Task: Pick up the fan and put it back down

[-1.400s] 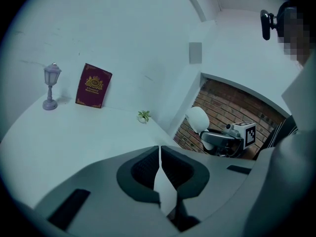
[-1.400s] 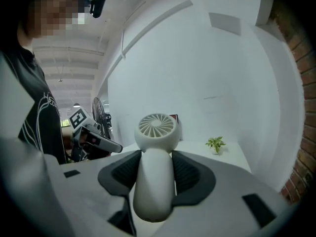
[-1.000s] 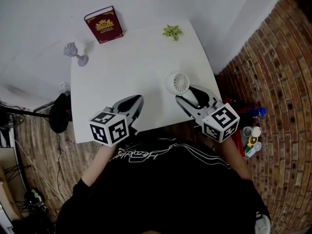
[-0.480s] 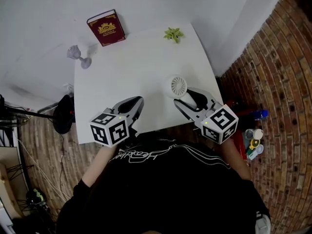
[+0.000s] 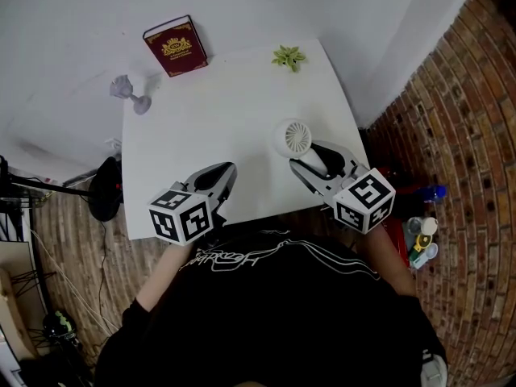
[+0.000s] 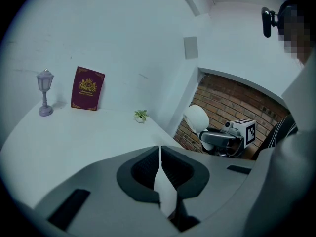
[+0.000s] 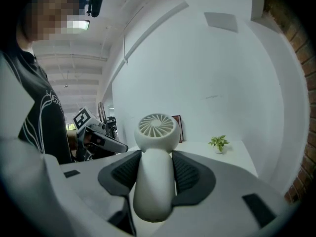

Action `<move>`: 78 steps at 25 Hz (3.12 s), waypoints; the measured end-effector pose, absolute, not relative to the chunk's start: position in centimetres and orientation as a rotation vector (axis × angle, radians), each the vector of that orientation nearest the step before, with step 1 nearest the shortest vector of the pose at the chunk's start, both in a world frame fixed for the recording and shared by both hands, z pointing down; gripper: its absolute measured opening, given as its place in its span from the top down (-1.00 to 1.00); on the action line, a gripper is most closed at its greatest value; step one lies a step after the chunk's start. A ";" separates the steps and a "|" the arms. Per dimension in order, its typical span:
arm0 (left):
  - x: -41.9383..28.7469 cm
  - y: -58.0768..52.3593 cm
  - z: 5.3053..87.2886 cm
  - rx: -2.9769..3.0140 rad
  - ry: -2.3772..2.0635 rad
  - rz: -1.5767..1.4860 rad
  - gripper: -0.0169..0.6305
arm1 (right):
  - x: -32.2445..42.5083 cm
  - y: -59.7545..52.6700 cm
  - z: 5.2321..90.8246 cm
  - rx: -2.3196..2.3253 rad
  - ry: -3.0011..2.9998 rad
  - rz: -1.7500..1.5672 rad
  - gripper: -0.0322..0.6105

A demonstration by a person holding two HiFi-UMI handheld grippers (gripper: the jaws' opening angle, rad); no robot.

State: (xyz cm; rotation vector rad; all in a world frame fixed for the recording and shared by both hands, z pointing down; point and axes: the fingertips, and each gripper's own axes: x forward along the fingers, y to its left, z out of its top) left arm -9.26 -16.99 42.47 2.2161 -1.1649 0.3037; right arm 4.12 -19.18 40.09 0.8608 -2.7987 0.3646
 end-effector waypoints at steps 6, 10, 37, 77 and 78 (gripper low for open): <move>-9.3 -17.3 42.9 2.201 -1.170 0.306 0.83 | 3.8 -21.4 43.1 0.857 -2.724 0.413 0.30; -10.0 -17.5 43.1 2.177 -1.183 0.291 0.83 | 3.1 -22.9 45.9 0.848 -2.652 0.454 0.30; -15.9 -16.3 44.9 2.036 -1.289 0.187 0.83 | -0.3 -24.5 59.0 0.669 -2.255 0.355 0.29; -13.2 -16.0 36.6 2.288 -1.172 0.140 0.83 | -2.1 -18.5 35.9 0.558 -3.036 0.594 0.89; -13.1 -15.9 36.6 2.294 -1.166 0.142 0.83 | -2.1 -18.4 35.9 0.565 -3.028 0.580 0.89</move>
